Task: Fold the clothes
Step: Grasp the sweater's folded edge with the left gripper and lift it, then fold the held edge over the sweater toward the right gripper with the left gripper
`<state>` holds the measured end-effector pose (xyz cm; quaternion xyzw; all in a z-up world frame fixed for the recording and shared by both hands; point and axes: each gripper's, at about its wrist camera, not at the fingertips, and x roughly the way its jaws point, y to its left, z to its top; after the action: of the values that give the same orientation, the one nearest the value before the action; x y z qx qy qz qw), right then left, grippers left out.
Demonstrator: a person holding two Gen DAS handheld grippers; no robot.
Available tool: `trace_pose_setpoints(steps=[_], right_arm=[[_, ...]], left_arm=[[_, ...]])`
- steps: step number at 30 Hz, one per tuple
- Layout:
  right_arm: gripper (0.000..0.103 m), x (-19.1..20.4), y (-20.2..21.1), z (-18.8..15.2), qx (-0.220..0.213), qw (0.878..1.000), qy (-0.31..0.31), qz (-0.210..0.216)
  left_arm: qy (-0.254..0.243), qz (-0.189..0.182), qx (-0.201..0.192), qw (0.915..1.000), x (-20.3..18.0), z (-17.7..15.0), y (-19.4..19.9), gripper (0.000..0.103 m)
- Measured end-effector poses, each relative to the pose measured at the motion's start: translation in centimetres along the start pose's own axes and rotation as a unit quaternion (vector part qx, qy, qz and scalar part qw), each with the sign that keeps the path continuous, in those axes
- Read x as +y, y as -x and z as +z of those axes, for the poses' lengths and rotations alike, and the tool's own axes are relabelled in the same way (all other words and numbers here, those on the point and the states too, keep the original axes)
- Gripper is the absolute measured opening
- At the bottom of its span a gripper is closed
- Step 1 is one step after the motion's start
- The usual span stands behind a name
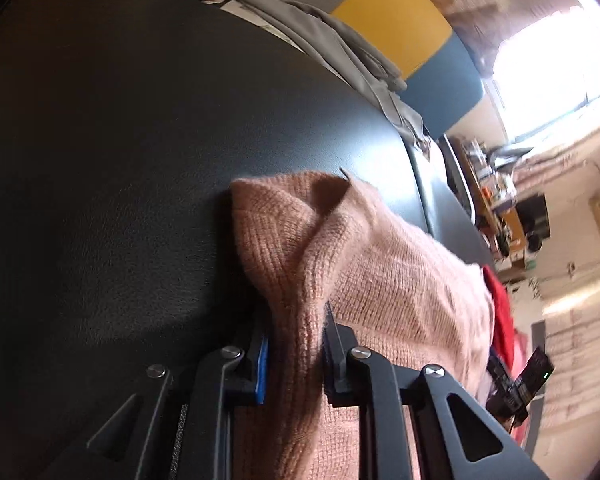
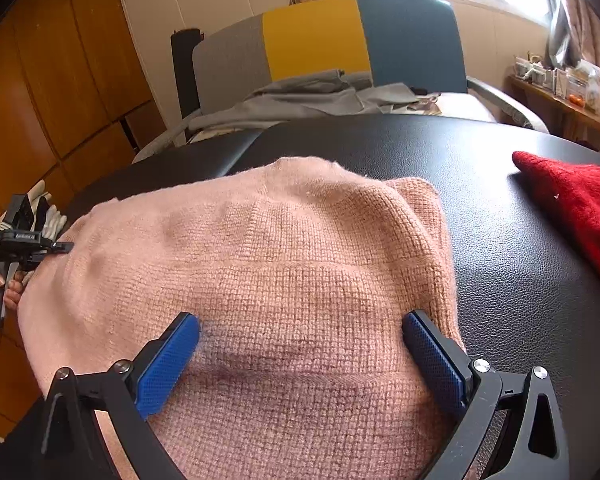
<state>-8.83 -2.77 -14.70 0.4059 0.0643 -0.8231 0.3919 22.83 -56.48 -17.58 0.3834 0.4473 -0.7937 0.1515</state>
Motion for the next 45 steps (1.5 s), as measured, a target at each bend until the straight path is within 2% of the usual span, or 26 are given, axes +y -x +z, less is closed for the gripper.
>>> trace_pose_setpoints(steps=[5, 11, 16, 18, 22, 24, 26, 32, 34, 38, 45], right_arm=[[0.103, 0.7, 1.8, 2.6, 0.051, 0.996, 0.045, 0.066], [0.102, 2.3, 1.3, 5.1, 0.098, 0.981, 0.113, 0.120], [0.097, 3.4, -1.5, 4.8, 0.160, 0.964, 0.175, 0.120], [0.096, 3.6, -2.4, 4.5, 0.178, 0.958, 0.197, 0.111], [0.097, 3.9, -4.1, 3.9, 0.211, 0.943, 0.239, 0.094], [0.101, 4.1, -4.9, 3.6, 0.228, 0.934, 0.261, 0.085], [0.103, 4.3, -5.4, 3.5, 0.234, 0.931, 0.269, 0.081], [0.103, 3.5, -5.1, 3.1, 0.197, 0.950, 0.228, 0.083], [0.103, 3.3, -4.9, 2.9, 0.182, 0.955, 0.218, 0.082], [0.103, 2.9, -4.6, 2.5, 0.159, 0.961, 0.208, 0.085], [0.103, 2.1, -4.2, 2.1, 0.133, 0.967, 0.197, 0.094]], left_arm=[[-0.008, 0.029, -0.008, 0.9995, 0.2, 2.2, 0.4, 0.015], [-0.021, 0.065, -0.017, 0.9976, -0.3, 4.8, 1.2, 0.015], [-0.037, 0.082, -0.004, 0.9960, -0.8, 5.4, 2.1, 0.015], [-0.038, 0.071, -0.002, 0.9967, -1.4, 5.3, 2.5, 0.015], [-0.038, 0.025, -0.003, 0.9990, -4.0, 4.4, 3.5, 0.015], [-0.037, 0.002, -0.003, 0.9993, -5.4, 4.0, 4.0, 0.015], [-0.037, -0.021, -0.004, 0.9991, -6.7, 3.6, 4.5, 0.015], [-0.036, -0.089, -0.005, 0.9953, -10.7, 2.3, 6.0, 0.014], [-0.036, -0.107, -0.007, 0.9936, -13.2, 1.7, 5.8, 0.014], [-0.027, -0.138, -0.009, 0.9900, -17.8, 0.8, 4.9, 0.014], [0.009, -0.173, -0.006, 0.9848, -24.3, -0.4, 1.7, 0.014]])
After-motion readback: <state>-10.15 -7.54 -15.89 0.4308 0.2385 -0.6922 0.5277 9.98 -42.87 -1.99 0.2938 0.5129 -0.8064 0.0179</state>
